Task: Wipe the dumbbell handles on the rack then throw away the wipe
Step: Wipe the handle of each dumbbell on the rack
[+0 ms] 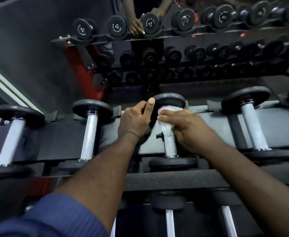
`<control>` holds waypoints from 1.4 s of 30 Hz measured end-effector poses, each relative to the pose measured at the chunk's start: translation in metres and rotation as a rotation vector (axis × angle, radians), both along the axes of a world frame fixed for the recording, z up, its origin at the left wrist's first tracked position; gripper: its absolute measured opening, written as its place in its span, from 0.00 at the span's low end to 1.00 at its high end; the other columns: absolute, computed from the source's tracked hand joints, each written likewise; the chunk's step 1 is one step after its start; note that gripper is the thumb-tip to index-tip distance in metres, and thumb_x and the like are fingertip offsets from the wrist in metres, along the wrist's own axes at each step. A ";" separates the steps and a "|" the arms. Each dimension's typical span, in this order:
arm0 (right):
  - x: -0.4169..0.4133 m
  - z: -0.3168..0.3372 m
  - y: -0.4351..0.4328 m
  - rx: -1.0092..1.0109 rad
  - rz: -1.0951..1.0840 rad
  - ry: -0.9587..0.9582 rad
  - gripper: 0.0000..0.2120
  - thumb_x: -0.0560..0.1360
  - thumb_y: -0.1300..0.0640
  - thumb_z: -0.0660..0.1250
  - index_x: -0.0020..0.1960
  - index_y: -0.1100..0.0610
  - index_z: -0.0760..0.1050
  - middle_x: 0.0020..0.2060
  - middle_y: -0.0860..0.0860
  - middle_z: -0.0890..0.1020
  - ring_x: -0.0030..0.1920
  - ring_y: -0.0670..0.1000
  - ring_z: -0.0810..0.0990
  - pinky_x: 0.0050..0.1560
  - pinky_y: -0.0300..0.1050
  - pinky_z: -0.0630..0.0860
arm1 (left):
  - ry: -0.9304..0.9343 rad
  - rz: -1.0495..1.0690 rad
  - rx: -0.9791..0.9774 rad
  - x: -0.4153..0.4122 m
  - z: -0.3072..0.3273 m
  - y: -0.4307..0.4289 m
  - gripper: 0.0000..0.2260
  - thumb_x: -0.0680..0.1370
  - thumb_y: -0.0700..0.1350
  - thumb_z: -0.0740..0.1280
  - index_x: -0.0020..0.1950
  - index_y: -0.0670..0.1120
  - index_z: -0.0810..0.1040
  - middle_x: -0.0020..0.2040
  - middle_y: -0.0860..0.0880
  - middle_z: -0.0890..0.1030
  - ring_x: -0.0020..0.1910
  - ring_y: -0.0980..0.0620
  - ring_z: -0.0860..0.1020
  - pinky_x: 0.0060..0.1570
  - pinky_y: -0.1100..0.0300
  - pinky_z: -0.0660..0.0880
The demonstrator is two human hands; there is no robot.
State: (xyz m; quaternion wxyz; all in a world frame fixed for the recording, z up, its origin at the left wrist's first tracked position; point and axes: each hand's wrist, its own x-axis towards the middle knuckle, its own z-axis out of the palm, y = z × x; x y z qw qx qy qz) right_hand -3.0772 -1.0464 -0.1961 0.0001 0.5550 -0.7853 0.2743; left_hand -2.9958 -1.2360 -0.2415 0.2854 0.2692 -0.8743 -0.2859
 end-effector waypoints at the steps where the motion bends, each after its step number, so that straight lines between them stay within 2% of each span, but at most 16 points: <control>1: 0.003 0.009 0.003 0.062 0.041 -0.012 0.24 0.70 0.68 0.65 0.61 0.50 0.84 0.62 0.44 0.83 0.61 0.44 0.80 0.67 0.35 0.70 | -0.006 0.001 0.000 0.000 -0.001 -0.001 0.32 0.77 0.75 0.45 0.40 0.52 0.74 0.29 0.52 0.73 0.36 0.46 0.75 0.38 0.54 0.66; 3: 0.011 0.035 0.014 0.278 0.119 -0.090 0.23 0.71 0.67 0.67 0.55 0.44 0.86 0.52 0.35 0.84 0.52 0.30 0.78 0.57 0.21 0.66 | -0.022 -0.006 0.010 0.000 -0.001 -0.001 0.32 0.77 0.77 0.44 0.40 0.54 0.74 0.31 0.50 0.74 0.38 0.45 0.76 0.38 0.54 0.66; 6: 0.015 0.055 0.017 0.500 0.200 -0.185 0.22 0.72 0.66 0.67 0.54 0.41 0.86 0.51 0.33 0.84 0.49 0.29 0.78 0.53 0.24 0.71 | -0.037 -0.013 0.027 0.001 0.000 -0.001 0.32 0.78 0.78 0.45 0.42 0.54 0.75 0.33 0.51 0.77 0.39 0.45 0.77 0.38 0.53 0.70; 8: 0.011 0.047 0.006 0.332 0.036 -0.145 0.23 0.73 0.67 0.66 0.56 0.43 0.86 0.50 0.39 0.86 0.46 0.34 0.80 0.52 0.23 0.71 | -0.035 -0.010 0.035 0.002 0.000 -0.001 0.31 0.79 0.76 0.47 0.42 0.52 0.75 0.32 0.51 0.76 0.38 0.46 0.76 0.37 0.55 0.68; 11: 0.010 0.028 -0.010 -0.054 -0.221 -0.197 0.23 0.71 0.72 0.63 0.54 0.50 0.86 0.53 0.46 0.86 0.55 0.44 0.83 0.57 0.22 0.69 | -0.033 -0.012 0.034 0.002 0.001 -0.002 0.32 0.78 0.76 0.47 0.40 0.53 0.75 0.31 0.52 0.76 0.38 0.46 0.77 0.37 0.55 0.68; 13: 0.010 0.027 -0.005 0.007 -0.193 -0.282 0.25 0.68 0.72 0.62 0.48 0.46 0.87 0.50 0.45 0.87 0.53 0.47 0.84 0.57 0.31 0.76 | -0.034 -0.016 0.044 0.001 0.000 -0.001 0.33 0.78 0.77 0.46 0.41 0.52 0.75 0.32 0.51 0.76 0.39 0.45 0.78 0.38 0.54 0.70; 15: 0.011 0.036 0.009 0.286 -0.032 -0.334 0.25 0.66 0.69 0.64 0.42 0.41 0.86 0.43 0.44 0.87 0.43 0.47 0.84 0.50 0.44 0.81 | -0.040 -0.010 0.039 0.001 0.001 -0.001 0.32 0.78 0.77 0.46 0.41 0.53 0.74 0.32 0.50 0.76 0.39 0.44 0.77 0.38 0.54 0.68; 17: 0.009 0.044 0.018 0.502 0.111 -0.373 0.24 0.65 0.67 0.66 0.41 0.37 0.85 0.42 0.43 0.87 0.43 0.48 0.85 0.51 0.49 0.82 | -0.043 -0.002 0.028 0.001 0.002 -0.001 0.31 0.78 0.76 0.46 0.40 0.53 0.73 0.32 0.50 0.75 0.38 0.45 0.76 0.38 0.54 0.66; 20: 0.001 0.039 0.008 0.252 -0.037 -0.350 0.25 0.68 0.68 0.67 0.44 0.37 0.85 0.44 0.39 0.87 0.46 0.52 0.86 0.54 0.52 0.82 | -0.049 -0.009 0.030 0.001 0.002 -0.001 0.31 0.78 0.76 0.46 0.40 0.53 0.73 0.32 0.50 0.76 0.38 0.45 0.76 0.38 0.54 0.68; 23: -0.005 0.030 -0.008 -0.076 -0.231 -0.274 0.12 0.73 0.61 0.74 0.51 0.46 0.86 0.49 0.41 0.86 0.49 0.43 0.83 0.55 0.41 0.79 | -0.050 -0.002 0.048 0.001 0.003 0.001 0.33 0.78 0.76 0.46 0.43 0.52 0.77 0.33 0.50 0.79 0.39 0.47 0.78 0.39 0.52 0.74; 26: -0.001 0.021 0.008 0.045 -0.145 -0.232 0.06 0.70 0.53 0.80 0.46 0.46 0.85 0.46 0.43 0.84 0.46 0.42 0.81 0.50 0.41 0.78 | -0.066 0.007 0.043 0.001 0.004 0.003 0.30 0.80 0.74 0.49 0.42 0.52 0.77 0.32 0.51 0.76 0.38 0.48 0.77 0.36 0.55 0.68; 29: 0.005 0.018 0.028 0.189 -0.020 -0.334 0.07 0.69 0.55 0.80 0.45 0.46 0.85 0.39 0.42 0.85 0.41 0.40 0.82 0.43 0.36 0.77 | -0.057 0.018 0.038 0.002 0.005 0.004 0.28 0.81 0.73 0.49 0.38 0.54 0.73 0.30 0.51 0.74 0.35 0.51 0.75 0.35 0.57 0.64; 33: -0.008 0.004 0.013 -0.130 -0.267 -0.359 0.04 0.74 0.55 0.75 0.48 0.48 0.83 0.39 0.42 0.84 0.41 0.41 0.81 0.43 0.32 0.74 | -0.052 0.029 0.027 0.001 0.003 0.004 0.26 0.82 0.72 0.50 0.36 0.56 0.72 0.29 0.51 0.72 0.34 0.54 0.74 0.34 0.58 0.63; 35: -0.008 -0.003 0.001 -0.238 -0.386 -0.349 0.04 0.76 0.55 0.73 0.50 0.49 0.81 0.38 0.44 0.83 0.38 0.42 0.80 0.38 0.30 0.72 | -0.034 0.035 0.030 0.001 0.003 0.006 0.27 0.80 0.73 0.49 0.33 0.57 0.70 0.28 0.52 0.71 0.32 0.54 0.73 0.33 0.58 0.63; 39: 0.002 -0.009 0.016 0.004 -0.331 -0.332 0.07 0.77 0.48 0.71 0.45 0.51 0.82 0.34 0.44 0.83 0.35 0.41 0.80 0.38 0.42 0.75 | -0.020 0.051 0.021 0.000 -0.001 0.006 0.28 0.79 0.74 0.48 0.32 0.56 0.69 0.27 0.51 0.70 0.32 0.51 0.73 0.34 0.57 0.63; 42: 0.004 -0.008 0.038 0.086 -0.238 -0.539 0.06 0.73 0.48 0.75 0.48 0.48 0.85 0.37 0.43 0.86 0.39 0.44 0.84 0.44 0.50 0.82 | -0.014 0.056 0.011 -0.001 -0.003 0.004 0.26 0.79 0.75 0.47 0.33 0.60 0.71 0.28 0.51 0.70 0.33 0.49 0.73 0.36 0.57 0.64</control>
